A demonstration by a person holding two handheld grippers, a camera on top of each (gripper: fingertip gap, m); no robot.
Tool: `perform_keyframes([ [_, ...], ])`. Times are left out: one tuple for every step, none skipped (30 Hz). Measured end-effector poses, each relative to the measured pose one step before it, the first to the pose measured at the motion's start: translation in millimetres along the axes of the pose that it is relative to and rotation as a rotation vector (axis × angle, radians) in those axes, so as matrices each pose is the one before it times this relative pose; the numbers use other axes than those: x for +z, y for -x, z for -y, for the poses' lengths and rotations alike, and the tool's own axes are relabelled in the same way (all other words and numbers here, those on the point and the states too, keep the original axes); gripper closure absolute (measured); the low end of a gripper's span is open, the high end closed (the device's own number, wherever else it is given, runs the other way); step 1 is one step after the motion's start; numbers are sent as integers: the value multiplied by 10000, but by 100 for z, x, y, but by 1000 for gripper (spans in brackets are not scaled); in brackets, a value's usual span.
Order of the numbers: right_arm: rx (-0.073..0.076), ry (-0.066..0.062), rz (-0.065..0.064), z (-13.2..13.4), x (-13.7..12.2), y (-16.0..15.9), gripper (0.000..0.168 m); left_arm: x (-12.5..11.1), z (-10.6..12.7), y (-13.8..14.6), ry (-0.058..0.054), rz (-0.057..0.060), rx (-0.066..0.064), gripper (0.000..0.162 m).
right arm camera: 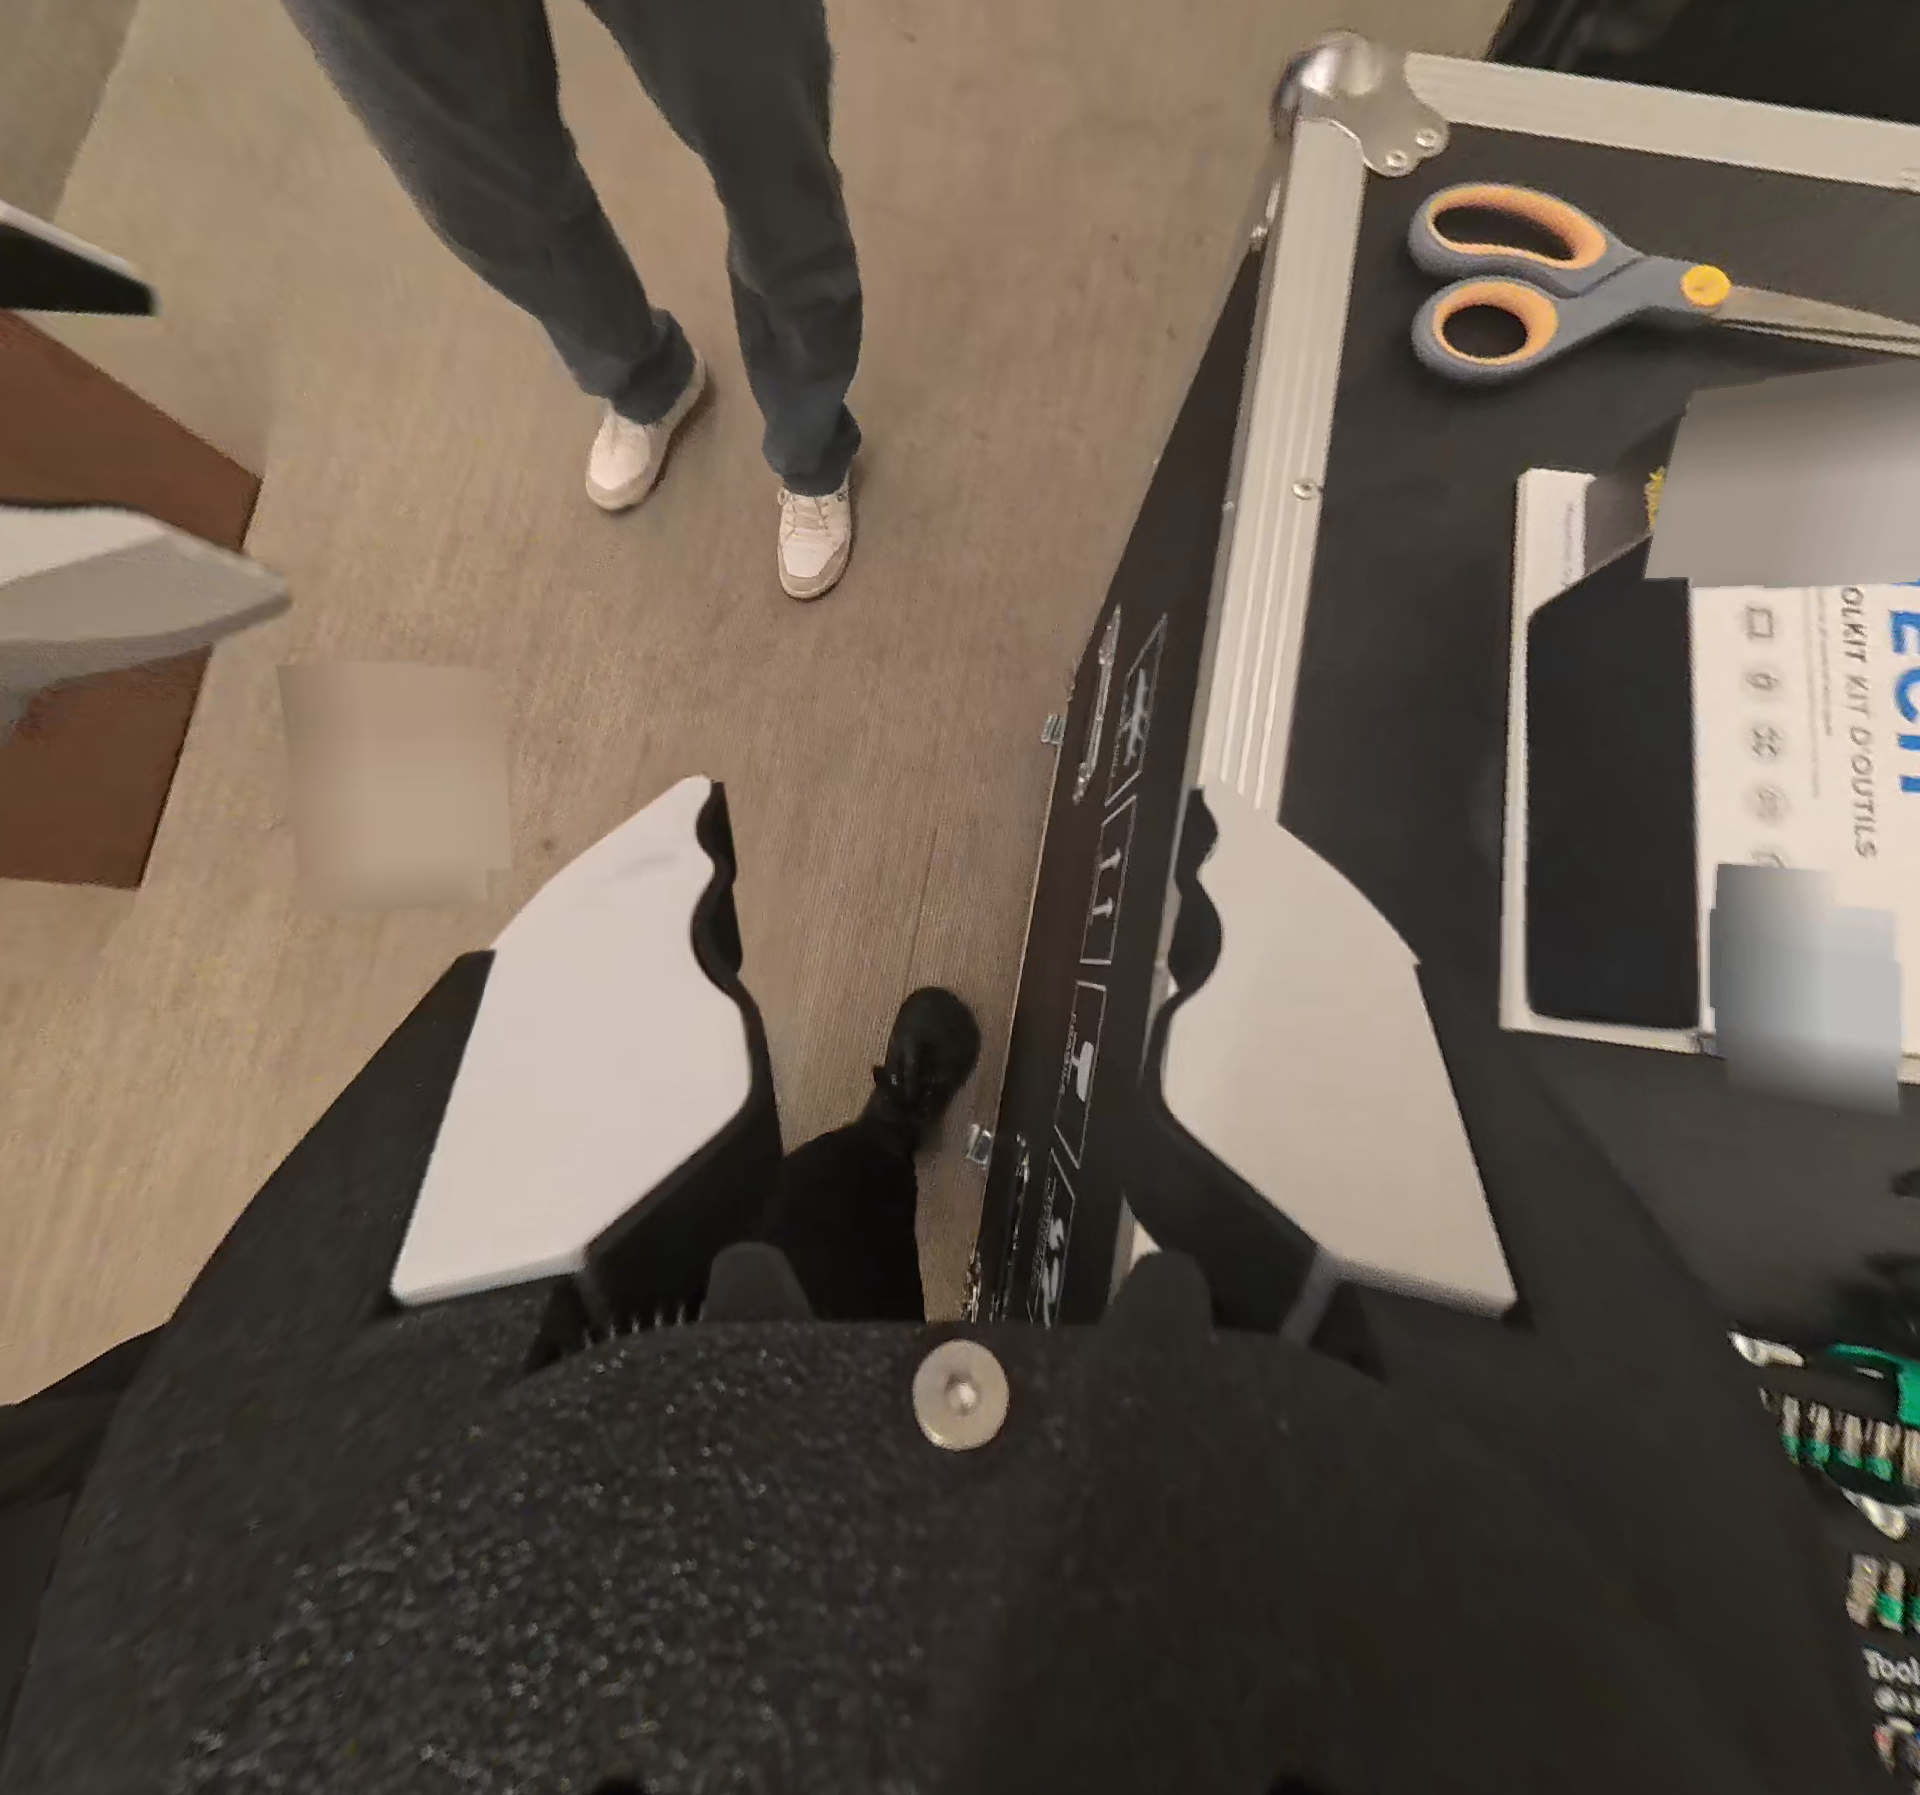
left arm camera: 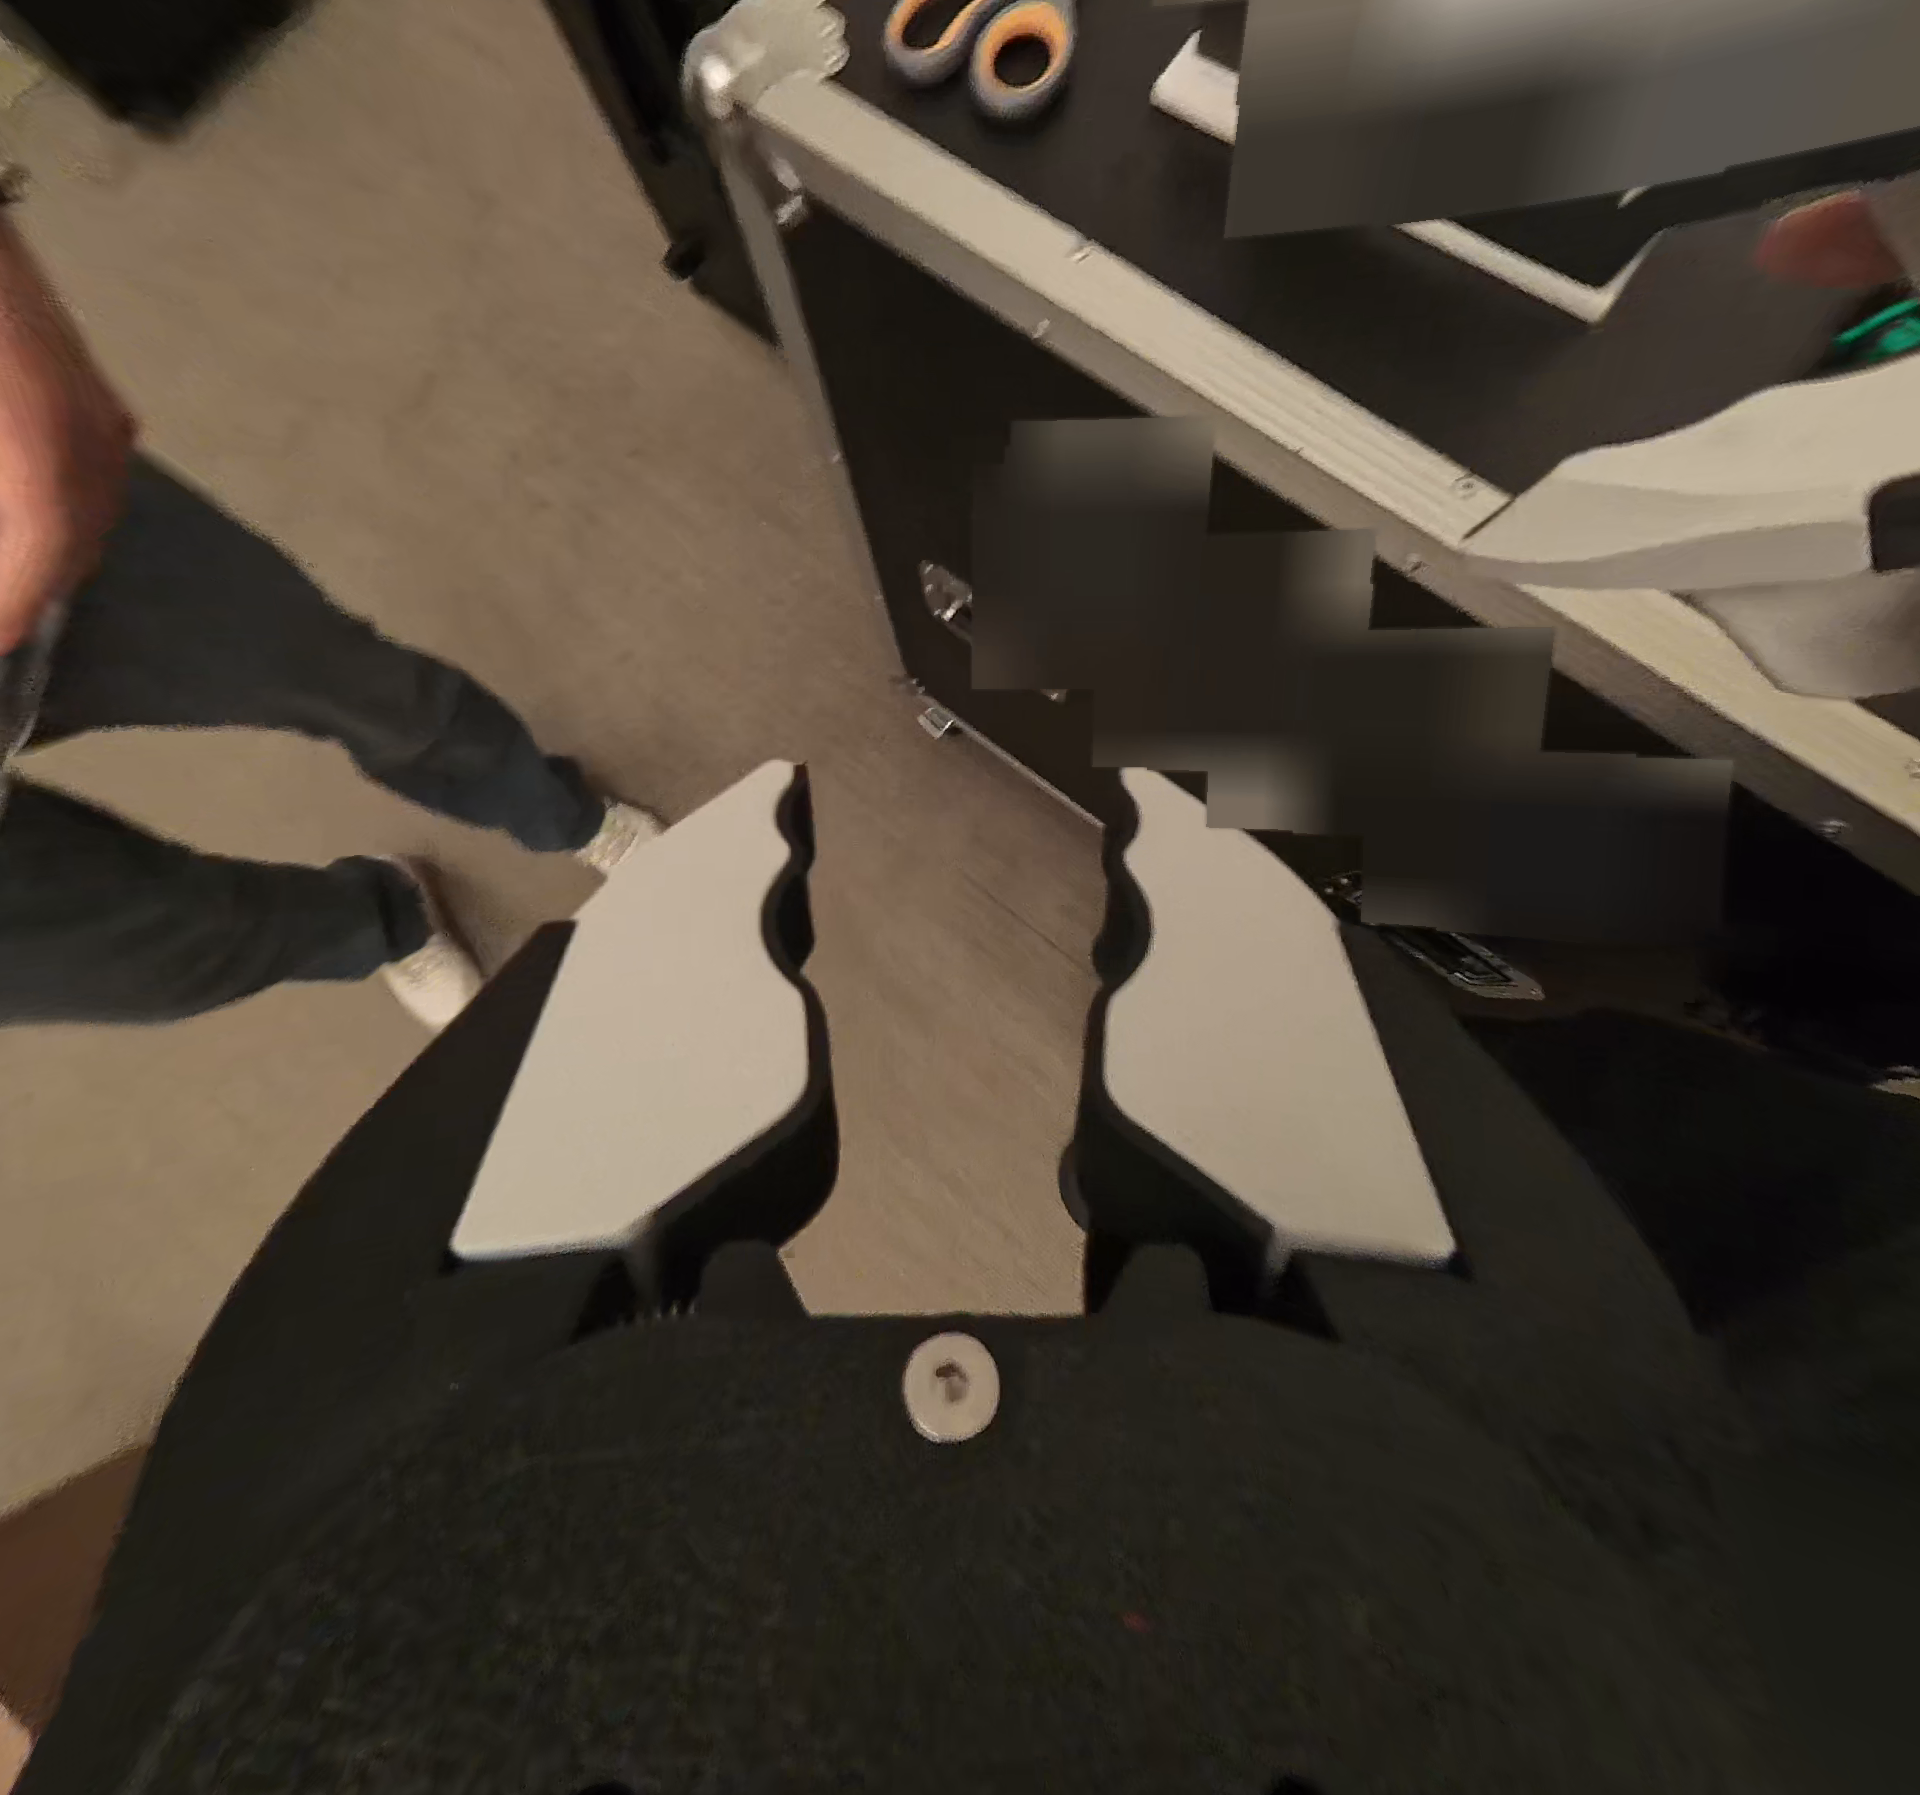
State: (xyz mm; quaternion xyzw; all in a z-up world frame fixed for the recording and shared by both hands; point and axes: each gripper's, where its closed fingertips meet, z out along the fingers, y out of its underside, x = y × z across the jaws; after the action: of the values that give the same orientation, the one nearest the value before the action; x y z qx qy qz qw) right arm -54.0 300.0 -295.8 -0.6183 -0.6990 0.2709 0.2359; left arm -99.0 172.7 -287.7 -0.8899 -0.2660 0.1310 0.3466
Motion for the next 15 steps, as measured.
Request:
perform_keyframes([
  [67, -7, -13, -111, -107, -473, 90, 754, 826, -393, -63, -359, 247, 125],
  [42, -52, 83, -25, -95, -427, 99, 881, 1205, -136, -214, -204, 186, 147],
  [61, -144, 100, 131, -90, -489, 119, 971, 1338, 144, -233, -39, 119, 162],
  [123, -229, 28, 302, -63, -681, 142, 1075, 1309, -74, -162, -255, 233, 162],
  [159, -229, -28, 376, 16, -832, 163, 1135, 1191, -104, -76, -389, 243, 162],
  [142, -139, -39, 322, 146, -908, 168, 1330, 1243, 390, -18, -117, 115, 162],
  [101, -14, -56, 209, 264, -957, 168, 1392, 1182, 448, 53, -112, 140, 162],
  [71, 31, -33, 186, 325, -934, 168, 1431, 1187, 301, 59, -231, 151, 162],
  [109, -40, -41, 315, 318, -949, 168, 1380, 1186, 429, 13, -184, 153, 162],
  [157, -120, -15, 438, 327, -903, 168, 1351, 1237, 650, -58, -70, 229, 162],
  [181, -108, 33, 454, 362, -792, 166, 1457, 1035, 901, 2, 105, 255, 162],
  [207, -36, 12, 369, 402, -743, 159, 1324, 465, 814, 177, 50, 245, 148],
  [228, 23, 8, 277, 392, -671, 145, 1793, 277, 670, 447, -149, 96, 125],
  [211, 72, 96, 153, 363, -439, 133, 1817, 258, 497, 472, -282, -11, 105],
  [171, 77, 134, 102, 298, -286, 124, 1781, 468, 656, 252, -149, 7, 88],
])
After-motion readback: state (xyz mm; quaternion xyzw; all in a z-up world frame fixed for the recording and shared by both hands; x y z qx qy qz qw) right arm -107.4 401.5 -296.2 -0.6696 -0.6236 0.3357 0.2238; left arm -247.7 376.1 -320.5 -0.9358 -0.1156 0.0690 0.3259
